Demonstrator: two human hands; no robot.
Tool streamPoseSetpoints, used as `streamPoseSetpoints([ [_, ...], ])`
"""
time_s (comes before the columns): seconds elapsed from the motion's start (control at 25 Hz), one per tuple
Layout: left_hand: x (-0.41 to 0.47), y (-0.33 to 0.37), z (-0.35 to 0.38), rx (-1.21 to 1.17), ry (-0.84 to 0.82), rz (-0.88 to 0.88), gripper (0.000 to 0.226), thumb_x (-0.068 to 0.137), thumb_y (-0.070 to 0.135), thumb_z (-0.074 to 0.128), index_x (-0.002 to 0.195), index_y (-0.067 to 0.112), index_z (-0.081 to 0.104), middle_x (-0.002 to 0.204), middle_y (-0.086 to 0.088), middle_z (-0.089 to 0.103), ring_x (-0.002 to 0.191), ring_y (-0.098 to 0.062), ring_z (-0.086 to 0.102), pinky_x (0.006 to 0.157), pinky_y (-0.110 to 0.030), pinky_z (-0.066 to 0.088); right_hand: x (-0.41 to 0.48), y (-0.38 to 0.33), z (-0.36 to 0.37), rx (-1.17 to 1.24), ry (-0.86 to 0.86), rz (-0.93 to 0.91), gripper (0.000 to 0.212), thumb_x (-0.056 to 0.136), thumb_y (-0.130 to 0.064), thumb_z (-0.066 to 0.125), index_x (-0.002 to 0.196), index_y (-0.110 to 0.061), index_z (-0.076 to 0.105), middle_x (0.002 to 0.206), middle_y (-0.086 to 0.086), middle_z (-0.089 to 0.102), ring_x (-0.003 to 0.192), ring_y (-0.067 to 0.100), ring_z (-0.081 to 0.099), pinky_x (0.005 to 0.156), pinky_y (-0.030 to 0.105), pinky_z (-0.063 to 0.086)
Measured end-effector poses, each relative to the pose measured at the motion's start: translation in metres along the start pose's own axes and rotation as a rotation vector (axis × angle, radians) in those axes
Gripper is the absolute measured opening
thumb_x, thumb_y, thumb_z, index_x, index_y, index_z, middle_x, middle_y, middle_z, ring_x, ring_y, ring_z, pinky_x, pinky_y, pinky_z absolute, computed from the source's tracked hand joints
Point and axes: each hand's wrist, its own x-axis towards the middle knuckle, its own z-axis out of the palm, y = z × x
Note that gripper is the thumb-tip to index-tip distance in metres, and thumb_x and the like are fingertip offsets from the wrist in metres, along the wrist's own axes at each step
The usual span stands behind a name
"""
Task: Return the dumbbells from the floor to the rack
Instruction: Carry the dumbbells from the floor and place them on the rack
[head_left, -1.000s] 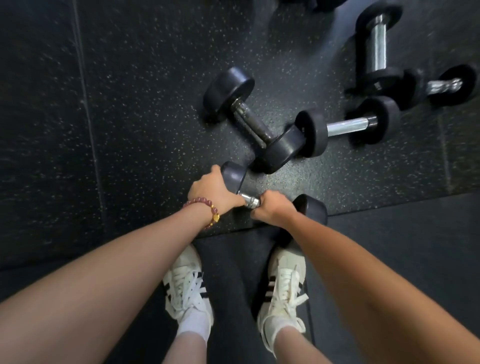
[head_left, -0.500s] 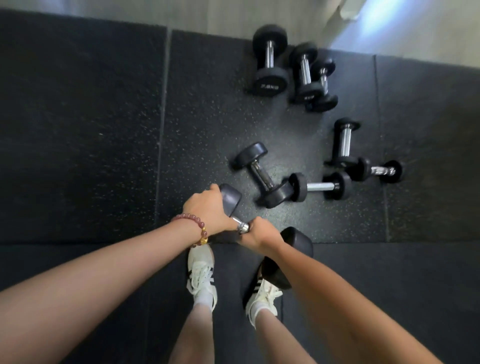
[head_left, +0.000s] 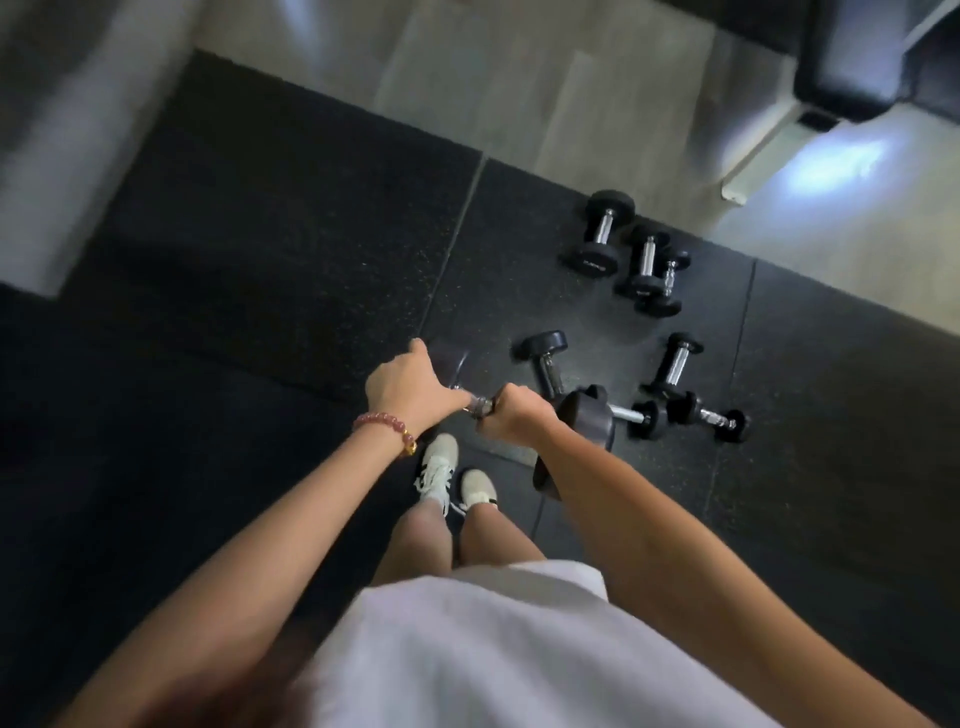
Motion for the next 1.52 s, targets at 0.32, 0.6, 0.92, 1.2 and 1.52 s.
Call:
streamPoseSetpoints([
  [0.32, -0.128, -0.075, 0.032, -0.196, 0.064, -0.322, 0.059, 0.076, 0.028, 0.073, 0.122, 0.009, 0.041, 0.119, -0.015, 0.058, 0.102, -0.034, 0.063, 0.071, -0.036, 0.051, -0.08, -0.044, 0.075, -0.29, -0.309, -0.071, 0.028, 0.074, -0.025, 0.061, 0.095, -0.006, 0.064, 0.083, 0.008, 0.06, 0.07, 0.024, 0.059, 0.056, 0.027, 0.046],
  [0.6, -0.241, -0.165, 0.048, -0.54, 0.265, -0.638, 0.068, 0.074, 0.041, 0.07, 0.123, 0.006, 0.038, 0.115, -0.016, 0.058, 0.102, -0.039, 0.059, 0.077, -0.039, 0.048, -0.131, -0.132, 0.14, -0.698, -0.395, -0.461, 0.016, 0.074, -0.02, 0.06, 0.063, -0.013, 0.051, 0.062, 0.004, 0.051, 0.067, 0.024, 0.054, 0.047, 0.024, 0.037],
  [0.92, -0.401, -0.311, 0.054, -0.698, 0.479, -0.954, 0.066, 0.077, 0.032, 0.067, 0.128, 0.003, 0.037, 0.117, -0.014, 0.059, 0.106, -0.037, 0.059, 0.073, -0.036, 0.045, -0.252, -0.282, 0.277, -1.068, -0.477, -0.697, 0.015, 0.069, -0.018, 0.062, 0.059, -0.008, 0.056, 0.056, 0.008, 0.056, 0.051, 0.022, 0.053, 0.047, 0.025, 0.038],
  [1.2, -0.541, -0.432, 0.066, -0.758, 0.586, -1.146, 0.067, 0.073, 0.04, 0.07, 0.124, 0.007, 0.042, 0.111, -0.011, 0.061, 0.099, -0.032, 0.062, 0.066, -0.031, 0.043, -0.364, -0.391, 0.416, -1.401, -0.657, -0.772, 0.024, 0.077, -0.023, 0.065, 0.059, -0.008, 0.059, 0.04, 0.0, 0.056, 0.035, 0.014, 0.051, 0.05, 0.023, 0.044],
  [1.52, -0.627, -0.563, 0.11, -0.93, 0.616, -1.432, 0.064, 0.073, 0.041, 0.071, 0.12, 0.006, 0.046, 0.11, -0.011, 0.062, 0.098, -0.03, 0.062, 0.067, -0.031, 0.044, -0.428, -0.476, 0.577, -1.551, -0.849, -0.903, 0.075, 0.062, -0.082, 0.05, 0.071, -0.008, 0.056, 0.059, 0.012, 0.057, 0.045, 0.021, 0.05, 0.048, 0.03, 0.043],
])
